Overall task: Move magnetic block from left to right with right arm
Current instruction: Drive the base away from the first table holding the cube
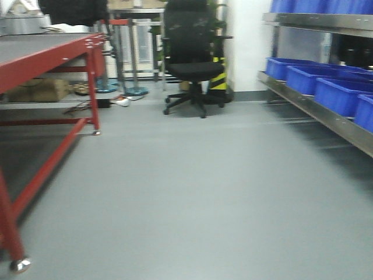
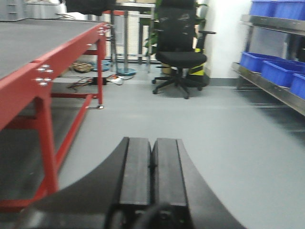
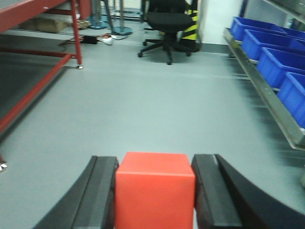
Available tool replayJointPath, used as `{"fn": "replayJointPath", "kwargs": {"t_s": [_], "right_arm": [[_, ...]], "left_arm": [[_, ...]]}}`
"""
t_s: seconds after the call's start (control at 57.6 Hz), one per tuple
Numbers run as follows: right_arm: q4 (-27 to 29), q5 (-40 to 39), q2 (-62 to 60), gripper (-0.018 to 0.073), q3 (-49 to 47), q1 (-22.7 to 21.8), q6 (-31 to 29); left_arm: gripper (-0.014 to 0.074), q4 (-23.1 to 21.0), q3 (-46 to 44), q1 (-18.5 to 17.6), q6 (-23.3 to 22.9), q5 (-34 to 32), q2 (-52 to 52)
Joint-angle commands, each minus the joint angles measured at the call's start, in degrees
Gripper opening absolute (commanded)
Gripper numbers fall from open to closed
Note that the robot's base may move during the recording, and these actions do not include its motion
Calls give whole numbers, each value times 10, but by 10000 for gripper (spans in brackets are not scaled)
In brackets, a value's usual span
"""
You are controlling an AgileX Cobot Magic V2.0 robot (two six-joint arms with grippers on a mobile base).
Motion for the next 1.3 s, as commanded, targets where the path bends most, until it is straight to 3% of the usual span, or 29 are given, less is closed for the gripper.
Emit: {"fn": "replayJointPath", "kwargs": {"t_s": [0.0,1.284], "right_arm": [[-4,-50,7,195,-16,0,-5],[-4,-49,7,195,-16,0,-5]], "left_arm": [[-126,-3,5,1,-3,-48,-7],[-126,-3,5,1,-3,-48,-7]]}}
